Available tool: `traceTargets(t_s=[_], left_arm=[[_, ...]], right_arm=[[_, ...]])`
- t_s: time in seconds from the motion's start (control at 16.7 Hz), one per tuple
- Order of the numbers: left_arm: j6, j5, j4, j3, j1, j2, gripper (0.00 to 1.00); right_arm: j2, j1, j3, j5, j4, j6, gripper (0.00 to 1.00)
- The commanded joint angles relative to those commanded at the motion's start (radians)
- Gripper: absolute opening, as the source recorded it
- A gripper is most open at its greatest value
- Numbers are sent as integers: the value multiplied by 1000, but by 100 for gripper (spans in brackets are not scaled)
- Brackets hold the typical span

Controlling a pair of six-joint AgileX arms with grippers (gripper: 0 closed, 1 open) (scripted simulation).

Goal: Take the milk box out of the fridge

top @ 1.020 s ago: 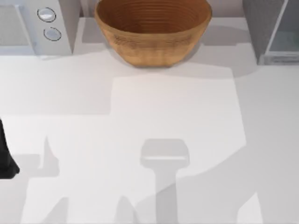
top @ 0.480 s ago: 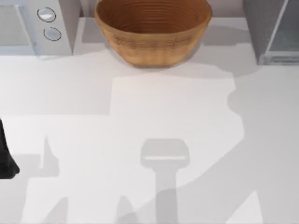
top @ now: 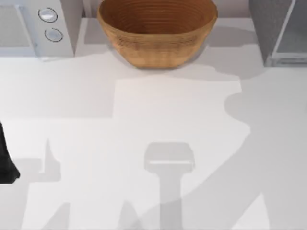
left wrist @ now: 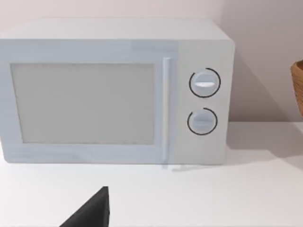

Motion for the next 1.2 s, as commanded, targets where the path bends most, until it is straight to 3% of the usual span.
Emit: traceTargets(t_s=[0.6,1.2], left_arm=[[0,0,0,0,0,0,100],[0,0,0,0,0,0,100]], right_arm=[[-256,-50,-431,-52,165,2,0],[-355,-26,-492,-48,125,-1,0]])
